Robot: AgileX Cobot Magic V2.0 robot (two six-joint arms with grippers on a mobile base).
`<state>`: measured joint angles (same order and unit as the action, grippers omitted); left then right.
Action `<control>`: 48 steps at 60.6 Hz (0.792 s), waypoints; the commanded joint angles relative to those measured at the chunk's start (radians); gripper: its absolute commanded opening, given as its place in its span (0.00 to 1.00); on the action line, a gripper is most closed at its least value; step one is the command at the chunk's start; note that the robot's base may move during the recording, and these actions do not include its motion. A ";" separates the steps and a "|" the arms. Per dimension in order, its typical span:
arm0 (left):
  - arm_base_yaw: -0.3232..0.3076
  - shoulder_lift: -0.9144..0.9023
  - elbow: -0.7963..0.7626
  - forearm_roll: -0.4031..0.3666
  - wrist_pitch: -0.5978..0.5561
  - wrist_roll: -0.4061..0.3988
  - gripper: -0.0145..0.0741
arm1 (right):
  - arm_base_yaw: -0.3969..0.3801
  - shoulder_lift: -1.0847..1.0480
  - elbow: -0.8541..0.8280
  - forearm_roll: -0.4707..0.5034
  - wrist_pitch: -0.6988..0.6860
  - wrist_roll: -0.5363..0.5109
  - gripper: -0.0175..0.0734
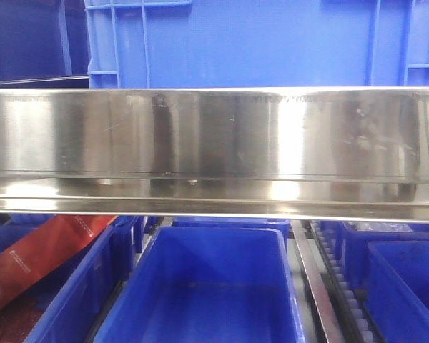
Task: Place cylindrical capacitor in blue bin on shelf
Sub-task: 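Position both held capacitors above the blue bins on the shelf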
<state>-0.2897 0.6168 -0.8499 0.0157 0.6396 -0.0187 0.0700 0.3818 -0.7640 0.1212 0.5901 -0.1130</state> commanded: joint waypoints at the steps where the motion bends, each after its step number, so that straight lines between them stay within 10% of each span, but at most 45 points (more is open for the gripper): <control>1: -0.007 -0.003 -0.001 -0.004 -0.029 0.001 0.04 | 0.000 -0.004 0.001 -0.003 -0.022 -0.002 0.05; 48: -0.007 0.016 -0.013 -0.007 -0.113 0.001 0.04 | 0.000 -0.004 0.001 -0.001 -0.022 -0.002 0.05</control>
<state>-0.2897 0.6190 -0.8499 0.0114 0.5844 -0.0187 0.0700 0.3818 -0.7640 0.1212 0.5901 -0.1130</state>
